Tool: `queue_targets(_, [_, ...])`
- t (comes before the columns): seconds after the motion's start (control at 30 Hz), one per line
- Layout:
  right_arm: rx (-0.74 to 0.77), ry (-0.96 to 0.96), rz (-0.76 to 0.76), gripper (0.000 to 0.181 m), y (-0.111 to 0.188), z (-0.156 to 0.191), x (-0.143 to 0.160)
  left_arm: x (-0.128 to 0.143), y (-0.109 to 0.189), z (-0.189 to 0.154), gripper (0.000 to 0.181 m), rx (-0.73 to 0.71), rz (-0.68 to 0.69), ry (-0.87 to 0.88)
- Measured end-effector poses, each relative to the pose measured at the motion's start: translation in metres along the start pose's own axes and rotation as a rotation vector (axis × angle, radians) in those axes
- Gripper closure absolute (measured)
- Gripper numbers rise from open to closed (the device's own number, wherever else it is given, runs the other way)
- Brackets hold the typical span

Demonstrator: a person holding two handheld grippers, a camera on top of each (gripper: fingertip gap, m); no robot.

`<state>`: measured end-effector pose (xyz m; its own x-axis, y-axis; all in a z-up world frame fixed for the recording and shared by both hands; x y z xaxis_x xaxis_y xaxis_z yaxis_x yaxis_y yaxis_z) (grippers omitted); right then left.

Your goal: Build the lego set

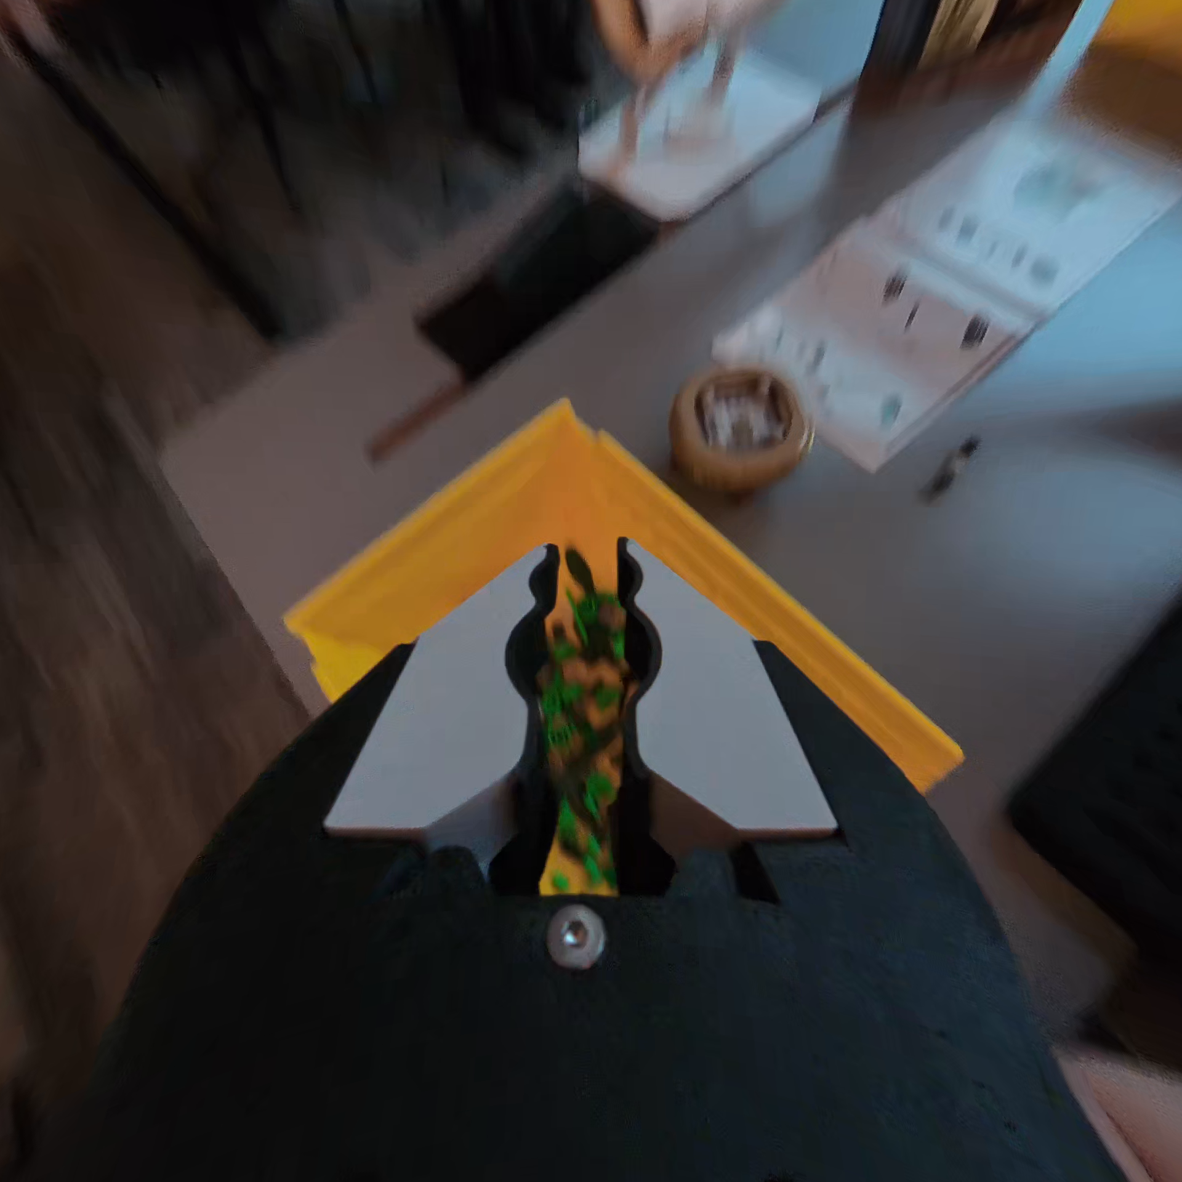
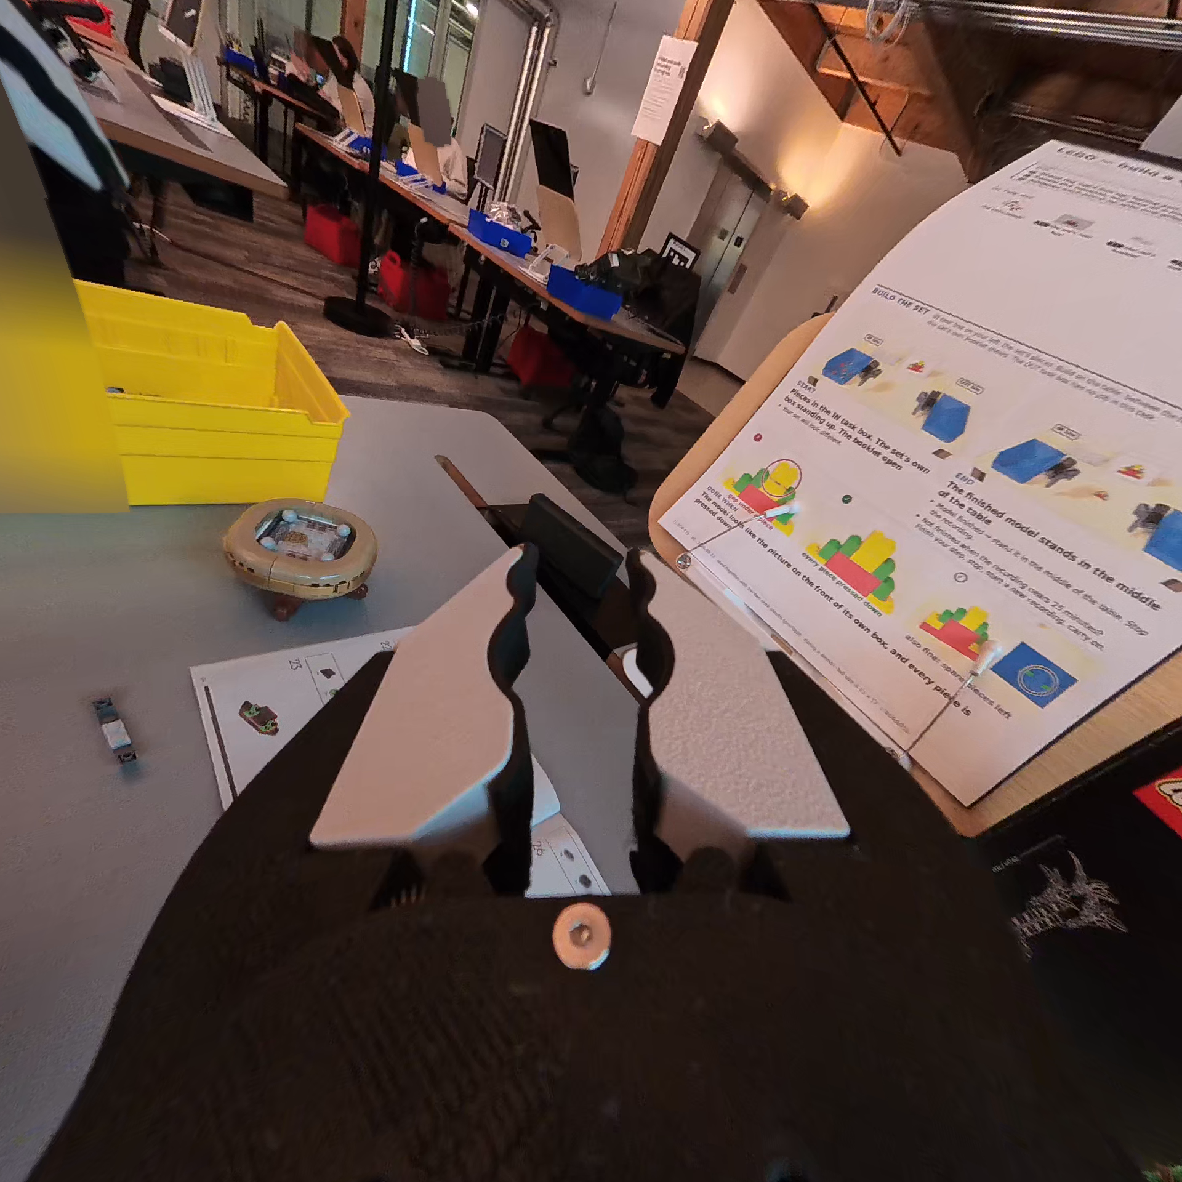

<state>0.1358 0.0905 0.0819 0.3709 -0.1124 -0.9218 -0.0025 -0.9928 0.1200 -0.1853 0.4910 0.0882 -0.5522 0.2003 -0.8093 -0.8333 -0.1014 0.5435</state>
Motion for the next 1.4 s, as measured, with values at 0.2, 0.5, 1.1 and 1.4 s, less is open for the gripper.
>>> queue_targets(0.2, [-0.034, 0.018, -0.001, 0.155, -0.004, 0.004, -0.002, 0.04, 0.019, 0.008, 0.122, -0.053, -0.382, 0.087])
queue_targets(0.5, [-0.117, 0.047, 0.011, 0.155, -0.021, 0.025, -0.01, 0.132, -0.013, -0.043, 0.157, 0.211, 0.155, -0.256])
queue_targets(1.1, [-0.129, 0.074, 0.029, 0.155, -0.014, 0.029, -0.016, 0.16, -0.055, -0.077, 0.163, 0.356, 0.615, -0.615])
queue_targets(1.4, [-0.127, 0.092, 0.079, 0.155, -0.017, 0.029, -0.01, 0.159, -0.061, -0.075, 0.169, 0.412, 0.631, -0.606])
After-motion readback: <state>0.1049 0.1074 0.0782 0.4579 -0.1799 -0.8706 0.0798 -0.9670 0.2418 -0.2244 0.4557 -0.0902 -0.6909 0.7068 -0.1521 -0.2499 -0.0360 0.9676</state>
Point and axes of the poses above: each gripper's, where its closed fingertips meet, y back along the fingers, x out of its underside, z = x × y across the jaws, the point moved 7 cm from there along y, back along the fingers, and after that the axes turned 10 degrees about -x, right-handed, at the moved point
